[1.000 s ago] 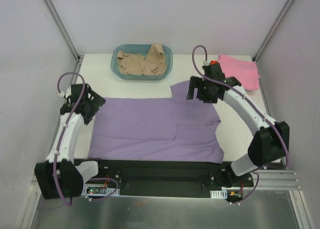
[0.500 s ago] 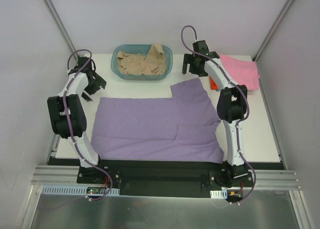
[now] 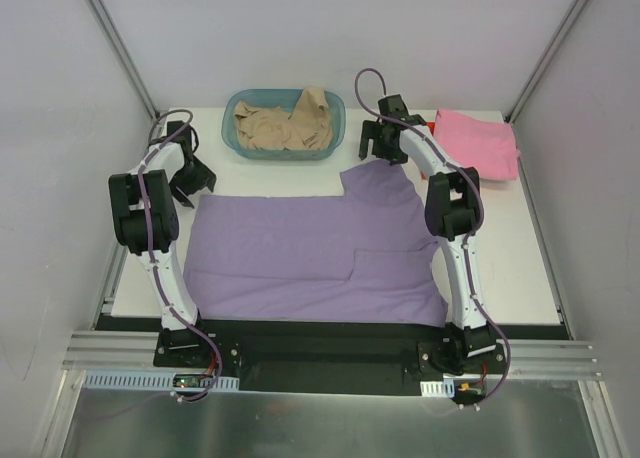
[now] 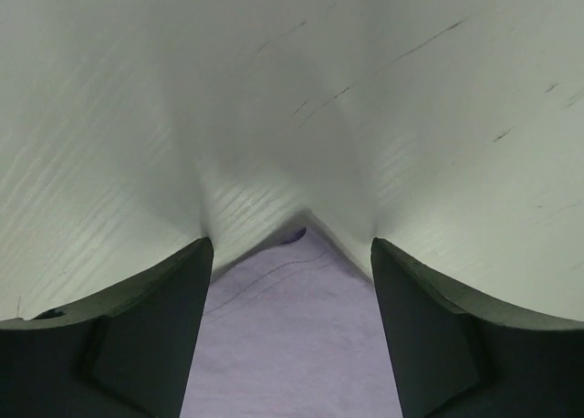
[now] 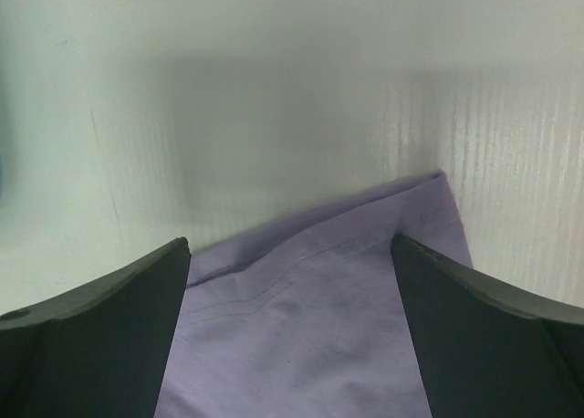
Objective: Fold and stack the t-shirts
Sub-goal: Fold the tshirt
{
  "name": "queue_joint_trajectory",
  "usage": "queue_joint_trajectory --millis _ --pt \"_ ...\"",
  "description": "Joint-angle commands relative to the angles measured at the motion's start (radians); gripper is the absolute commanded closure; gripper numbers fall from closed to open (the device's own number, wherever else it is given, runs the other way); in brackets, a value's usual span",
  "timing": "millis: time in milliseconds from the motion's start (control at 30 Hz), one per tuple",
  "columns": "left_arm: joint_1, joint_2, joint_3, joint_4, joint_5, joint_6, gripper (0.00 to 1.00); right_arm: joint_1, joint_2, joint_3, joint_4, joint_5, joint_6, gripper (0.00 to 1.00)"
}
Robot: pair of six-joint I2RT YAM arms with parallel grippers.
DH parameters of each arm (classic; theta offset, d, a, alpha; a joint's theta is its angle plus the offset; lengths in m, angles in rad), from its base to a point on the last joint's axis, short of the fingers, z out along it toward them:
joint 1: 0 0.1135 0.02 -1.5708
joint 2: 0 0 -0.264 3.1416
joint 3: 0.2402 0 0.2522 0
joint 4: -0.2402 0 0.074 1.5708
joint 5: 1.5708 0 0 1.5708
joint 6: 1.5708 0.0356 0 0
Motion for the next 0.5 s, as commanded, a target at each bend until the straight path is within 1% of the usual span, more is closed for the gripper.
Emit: queue_joint_trajectory --millis 0,67,100,133,167,200,233,267,300,333,367,400,467 --pt "0.001 0.022 -0.02 -0.034 0.016 0.019 0.37 0.03 -0.003 -0.04 -0.069 -0.004 0.013 0.09" --pt "-0.001 0.038 -0.02 -0.034 0.031 0.017 0.45 0.052 -0.005 -0.04 -0.108 0.07 0.0 0.14" --pt "-0.001 0.042 -0.02 -0.034 0.034 0.019 0.48 0.058 -0.006 -0.04 -0.117 0.091 -0.008 0.21" --pt "-0.001 0.047 -0.017 -0.034 0.034 0.019 0.56 0.068 -0.006 -0.034 -0.138 0.117 -0.008 0.25" --pt "0.001 0.05 -0.019 -0.034 0.034 0.02 0.6 0.069 -0.003 -0.031 -0.148 0.153 -0.001 0.29" --pt "-0.001 0.053 -0.019 -0.034 0.039 0.022 0.64 0.069 -0.005 -0.03 -0.152 0.16 -0.001 0.37" --pt "-0.001 0.053 -0.019 -0.034 0.039 0.022 0.69 0.07 -0.003 -0.031 -0.16 0.169 0.004 0.41" --pt "-0.001 0.053 -0.02 -0.034 0.04 0.022 0.71 0.07 -0.003 -0.03 -0.165 0.187 0.015 0.45" --pt "-0.001 0.053 -0.02 -0.034 0.045 0.024 0.74 0.069 -0.003 -0.03 -0.165 0.191 0.016 0.51" --pt "-0.001 0.053 -0.02 -0.034 0.048 0.024 0.8 0.069 -0.005 -0.028 -0.166 0.191 0.019 0.54" --pt "-0.001 0.051 -0.022 -0.034 0.049 0.027 0.91 0.069 -0.005 -0.028 -0.166 0.195 0.025 0.58" --pt "-0.001 0.051 -0.022 -0.036 0.06 0.031 1.0 0.069 -0.008 -0.027 -0.165 0.195 0.027 0.66" --pt "-0.002 0.045 -0.02 -0.034 0.068 0.042 1.0 0.069 -0.017 -0.025 -0.139 0.185 0.024 0.74"
